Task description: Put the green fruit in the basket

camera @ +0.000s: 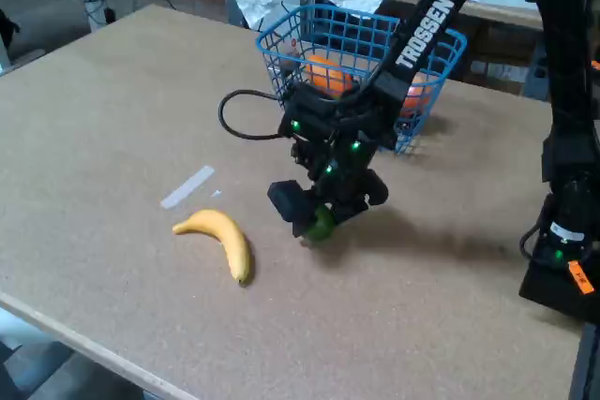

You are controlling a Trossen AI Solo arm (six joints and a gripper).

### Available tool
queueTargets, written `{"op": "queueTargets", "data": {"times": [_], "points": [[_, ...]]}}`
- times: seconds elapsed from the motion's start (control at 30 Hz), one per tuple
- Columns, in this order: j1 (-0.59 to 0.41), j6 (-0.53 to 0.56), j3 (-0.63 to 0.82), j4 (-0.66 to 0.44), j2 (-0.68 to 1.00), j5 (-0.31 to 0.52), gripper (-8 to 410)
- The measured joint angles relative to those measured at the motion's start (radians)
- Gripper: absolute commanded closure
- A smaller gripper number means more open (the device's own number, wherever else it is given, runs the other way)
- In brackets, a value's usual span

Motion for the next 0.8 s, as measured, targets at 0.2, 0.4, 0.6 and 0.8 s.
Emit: {"op": "queueTargets", "data": {"times": [0.2, 0.4, 0.6, 0.8], "points": [[0.002, -0.009, 0.013, 0.012, -0.043, -0.024, 398], [0.003, -0.044, 0.063, -0.003, -0.126, -0.033, 398], [0.003, -0.1, 0.172, -0.099, -0.197, -0.022, 398], [0.0, -0.166, 0.333, -0.272, -0.234, 0.048, 398]]}}
